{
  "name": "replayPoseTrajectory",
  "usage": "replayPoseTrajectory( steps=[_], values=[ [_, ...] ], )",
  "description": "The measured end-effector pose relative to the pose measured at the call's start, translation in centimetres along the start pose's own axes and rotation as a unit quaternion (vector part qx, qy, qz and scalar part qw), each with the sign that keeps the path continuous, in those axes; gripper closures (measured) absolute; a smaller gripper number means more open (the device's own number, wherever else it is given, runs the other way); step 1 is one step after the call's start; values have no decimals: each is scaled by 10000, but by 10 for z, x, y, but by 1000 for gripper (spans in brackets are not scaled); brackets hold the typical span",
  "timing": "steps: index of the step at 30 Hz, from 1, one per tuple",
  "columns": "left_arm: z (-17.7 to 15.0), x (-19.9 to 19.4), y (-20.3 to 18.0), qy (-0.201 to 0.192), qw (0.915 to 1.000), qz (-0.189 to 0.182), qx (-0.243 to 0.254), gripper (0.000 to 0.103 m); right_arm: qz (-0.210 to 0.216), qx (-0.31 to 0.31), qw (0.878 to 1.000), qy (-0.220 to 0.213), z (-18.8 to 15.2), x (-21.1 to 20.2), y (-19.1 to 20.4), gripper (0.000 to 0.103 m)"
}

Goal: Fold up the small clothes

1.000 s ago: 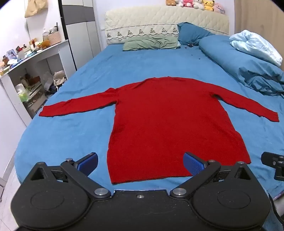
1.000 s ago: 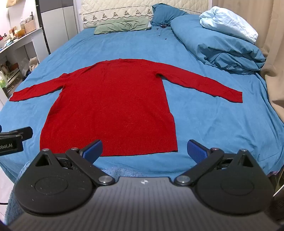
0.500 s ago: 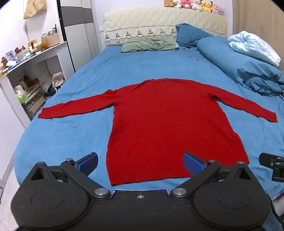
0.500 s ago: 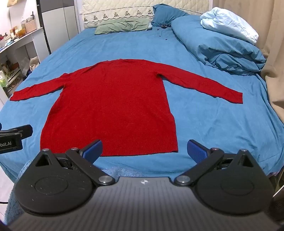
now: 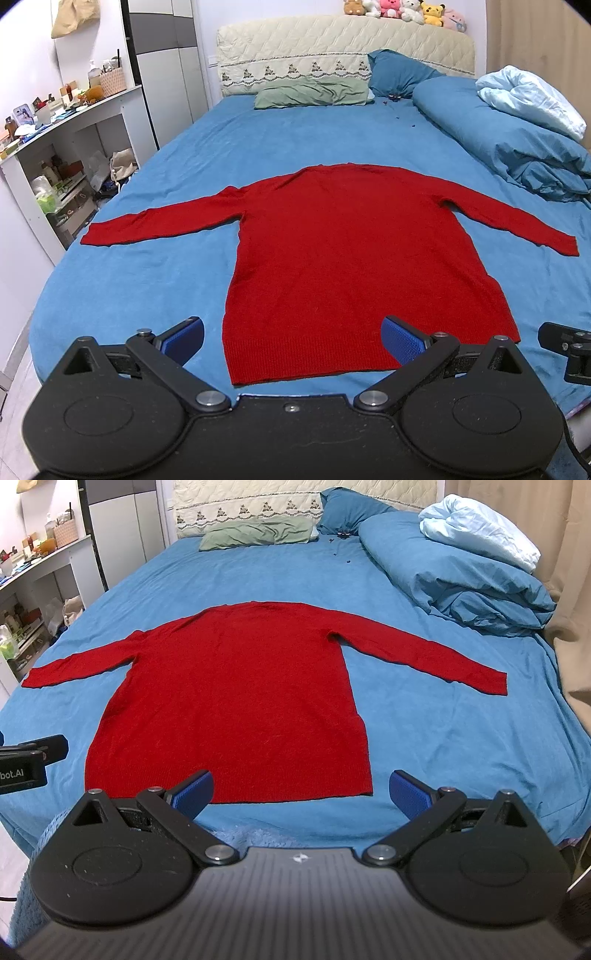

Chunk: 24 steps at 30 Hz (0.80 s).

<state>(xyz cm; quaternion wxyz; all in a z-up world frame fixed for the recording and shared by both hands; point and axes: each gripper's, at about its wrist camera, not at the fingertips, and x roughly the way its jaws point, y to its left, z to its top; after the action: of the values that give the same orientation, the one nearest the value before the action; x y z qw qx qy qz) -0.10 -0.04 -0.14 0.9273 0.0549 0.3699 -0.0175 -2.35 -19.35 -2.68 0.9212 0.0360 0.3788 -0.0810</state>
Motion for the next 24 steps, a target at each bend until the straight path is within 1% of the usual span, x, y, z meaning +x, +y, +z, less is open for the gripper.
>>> replayPoseTrajectory(
  steps=[24],
  values=[
    [-1, -2, 5, -41, 10000, -22, -51, 0, 39, -44, 10000, 4, -3, 6, -1, 0]
  ],
)
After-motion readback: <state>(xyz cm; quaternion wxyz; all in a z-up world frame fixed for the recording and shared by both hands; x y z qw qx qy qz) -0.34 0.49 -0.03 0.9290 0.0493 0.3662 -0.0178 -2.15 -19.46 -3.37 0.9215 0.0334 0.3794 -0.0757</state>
